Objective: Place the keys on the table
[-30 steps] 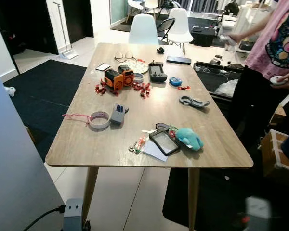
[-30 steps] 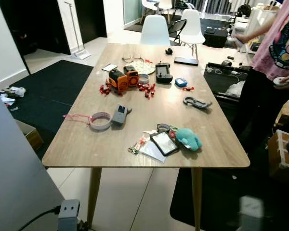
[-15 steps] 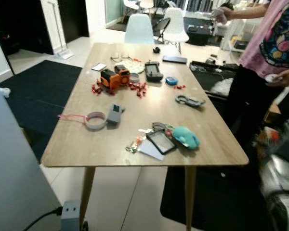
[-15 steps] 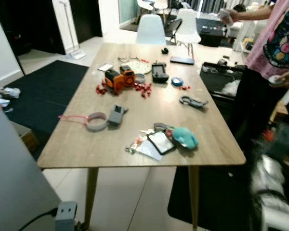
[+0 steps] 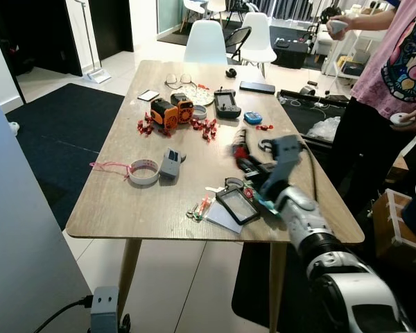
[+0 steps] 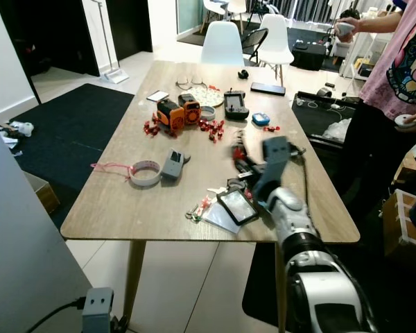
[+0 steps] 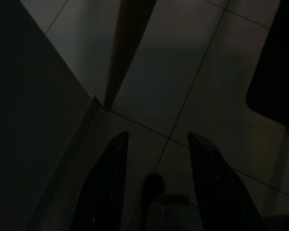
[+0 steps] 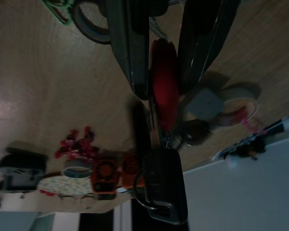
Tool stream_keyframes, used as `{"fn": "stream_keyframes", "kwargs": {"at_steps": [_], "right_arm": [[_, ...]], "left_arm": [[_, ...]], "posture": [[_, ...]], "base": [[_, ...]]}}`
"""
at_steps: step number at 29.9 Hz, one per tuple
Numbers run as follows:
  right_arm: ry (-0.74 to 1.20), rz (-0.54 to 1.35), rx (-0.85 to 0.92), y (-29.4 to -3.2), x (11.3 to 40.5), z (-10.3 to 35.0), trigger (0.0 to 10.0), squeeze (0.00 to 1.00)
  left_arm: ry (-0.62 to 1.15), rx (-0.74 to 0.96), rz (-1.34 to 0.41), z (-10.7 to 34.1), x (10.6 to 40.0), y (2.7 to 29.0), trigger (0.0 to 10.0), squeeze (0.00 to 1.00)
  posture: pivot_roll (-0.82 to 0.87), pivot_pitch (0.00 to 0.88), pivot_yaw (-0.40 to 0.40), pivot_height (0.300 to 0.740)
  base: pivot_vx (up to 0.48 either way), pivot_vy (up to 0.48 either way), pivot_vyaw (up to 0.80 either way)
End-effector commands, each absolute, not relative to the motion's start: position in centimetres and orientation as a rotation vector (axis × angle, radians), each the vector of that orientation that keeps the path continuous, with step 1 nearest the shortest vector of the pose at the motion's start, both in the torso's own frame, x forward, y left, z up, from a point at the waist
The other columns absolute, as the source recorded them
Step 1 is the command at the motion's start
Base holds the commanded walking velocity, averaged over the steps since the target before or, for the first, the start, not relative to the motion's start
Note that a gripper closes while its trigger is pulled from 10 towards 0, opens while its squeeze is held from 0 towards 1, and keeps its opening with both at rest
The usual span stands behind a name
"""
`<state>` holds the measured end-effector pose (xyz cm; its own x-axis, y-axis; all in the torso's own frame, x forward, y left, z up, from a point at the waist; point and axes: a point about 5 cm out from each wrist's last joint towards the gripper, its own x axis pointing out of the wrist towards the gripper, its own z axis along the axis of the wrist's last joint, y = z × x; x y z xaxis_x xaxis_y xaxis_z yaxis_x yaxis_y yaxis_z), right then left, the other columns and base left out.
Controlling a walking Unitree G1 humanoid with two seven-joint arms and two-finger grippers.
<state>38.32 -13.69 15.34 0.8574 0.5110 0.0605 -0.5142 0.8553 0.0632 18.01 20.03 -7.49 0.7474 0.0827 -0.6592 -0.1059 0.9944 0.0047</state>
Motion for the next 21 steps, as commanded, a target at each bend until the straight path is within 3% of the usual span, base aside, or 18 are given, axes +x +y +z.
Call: {"fn": "stream_keyframes", "kwargs": {"at_steps": [1,8,17,18,21], "right_arm": [[-0.012,0.563,0.051,-13.9,38.2,14.9,10.0,0.0],[0.066,0.7,-0.02,-13.0,37.0,13.2,10.0,0.0],[0.079,0.696,-0.027,-13.2,36.8,12.8,10.0,0.0],[0.076,0.698,0.029,-13.4,36.8,13.0,10.0,1.0],[0.067,0.717,0.091,-13.5,36.8,13.3,10.0,1.0]], "left_arm": [[0.724,-0.039,0.099,-7.6,17.8,19.8,10.0,0.0],[0.72,-0.037,0.091,-7.6,17.9,19.7,10.0,0.0],[0.723,-0.035,0.082,-7.6,17.9,19.6,10.0,0.0],[0.722,-0.034,0.081,-7.6,17.9,19.7,10.0,0.0],[0.721,-0.035,0.081,-7.5,18.0,19.7,10.0,0.0]], "posture": [[0.08,0.0,-0.062,0.74],[0.08,0.0,-0.056,0.74],[0.08,0.0,-0.055,0.74],[0.08,0.0,-0.054,0.74],[0.08,0.0,-0.055,0.74]], "base": [[0.0,0.0,0.0],[0.0,0.0,0.0],[0.0,0.0,0.0],[0.0,0.0,0.0],[0.0,0.0,0.0]]}}
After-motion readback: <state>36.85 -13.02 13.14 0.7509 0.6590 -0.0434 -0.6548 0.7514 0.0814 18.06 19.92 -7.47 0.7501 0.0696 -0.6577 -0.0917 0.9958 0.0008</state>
